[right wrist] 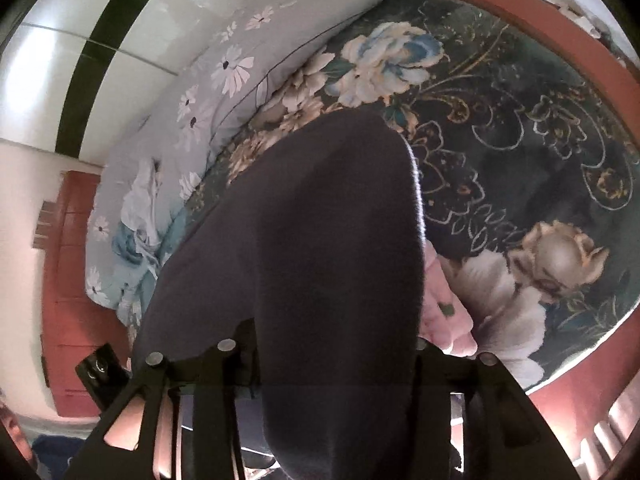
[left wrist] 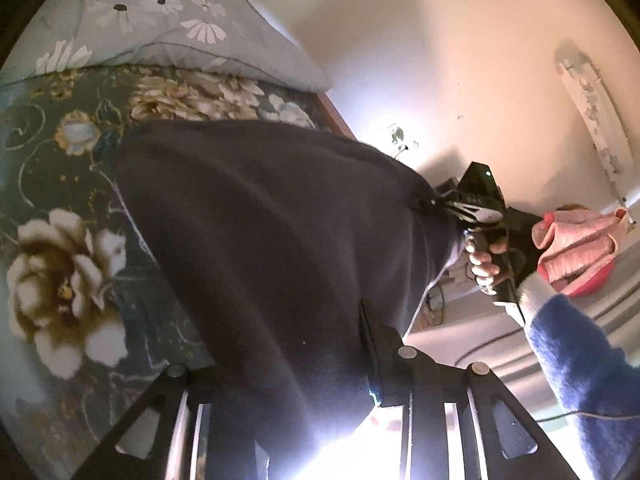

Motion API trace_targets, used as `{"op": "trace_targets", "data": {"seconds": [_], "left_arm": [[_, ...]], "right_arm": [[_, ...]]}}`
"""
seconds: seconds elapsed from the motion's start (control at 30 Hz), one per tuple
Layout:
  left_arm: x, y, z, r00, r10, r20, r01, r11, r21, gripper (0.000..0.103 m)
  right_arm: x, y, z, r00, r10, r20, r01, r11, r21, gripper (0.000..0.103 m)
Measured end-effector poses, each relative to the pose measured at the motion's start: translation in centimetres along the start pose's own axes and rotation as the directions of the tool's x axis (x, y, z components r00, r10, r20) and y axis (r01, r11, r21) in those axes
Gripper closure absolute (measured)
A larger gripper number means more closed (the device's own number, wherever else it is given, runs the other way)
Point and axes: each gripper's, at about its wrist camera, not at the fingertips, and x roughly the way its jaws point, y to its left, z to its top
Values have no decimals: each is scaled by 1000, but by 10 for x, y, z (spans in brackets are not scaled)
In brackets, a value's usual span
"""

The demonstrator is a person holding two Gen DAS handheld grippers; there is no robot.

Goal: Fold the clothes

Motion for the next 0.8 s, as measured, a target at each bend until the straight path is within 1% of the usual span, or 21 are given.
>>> {"op": "trace_targets", "data": {"seconds": [0.07, 0.13, 0.2, 0.27, 0.33, 0.4, 0.43, 0.47, 0.53, 0.57, 0.67, 0.8], "left_arm": [[7, -3, -11, 1000, 26, -15, -26, 999, 19, 67], [19, 4, -17, 998, 39, -44, -39, 999, 0, 65], [23, 12, -18, 998, 20, -59, -22, 999, -33, 63], [21, 17, -16, 998, 4, -55, -6, 999, -42, 61], [18, 20, -12, 999, -1, -50, -1, 999, -41, 58], [15, 23, -9, 998, -15, -59, 11, 998, -65, 53], [15, 25, -6, 998, -20, -63, 15, 997, -78, 48], [11, 27, -5, 998, -12, -64, 7, 997, -80, 44], [3, 29, -5, 998, 10, -62, -15, 997, -77, 41], [-2, 32, -6, 998, 22, -61, -27, 997, -74, 39], [-21, 41, -13, 997, 58, -56, -63, 994, -85, 38], [-34, 52, -18, 995, 89, -54, -95, 989, -112, 37]], "right_arm": [[7, -11, 0, 1000, -2, -9, 2, 1000, 19, 55], [14, -17, 0, 1000, -3, -20, 4, 999, 49, 48], [17, -21, -1, 1000, 4, -29, -2, 998, 65, 47], [15, -18, -2, 999, -5, -37, 7, 999, 52, 43], [9, -11, -2, 998, -37, -55, 39, 999, 32, 40], [0, -5, -3, 995, -84, -60, 85, 996, 20, 40], [-4, -3, -2, 993, -104, -52, 105, 994, 23, 39], [-7, -2, -2, 991, -125, -44, 126, 992, 26, 39], [-17, 2, -3, 986, -167, -26, 168, 985, 37, 38], [-18, 3, -3, 984, -176, -22, 177, 983, 40, 38], [-30, 8, -2, 976, -217, -1, 217, 974, 57, 38], [-40, 12, 4, 955, -293, 31, 290, 953, 87, 38]]}}
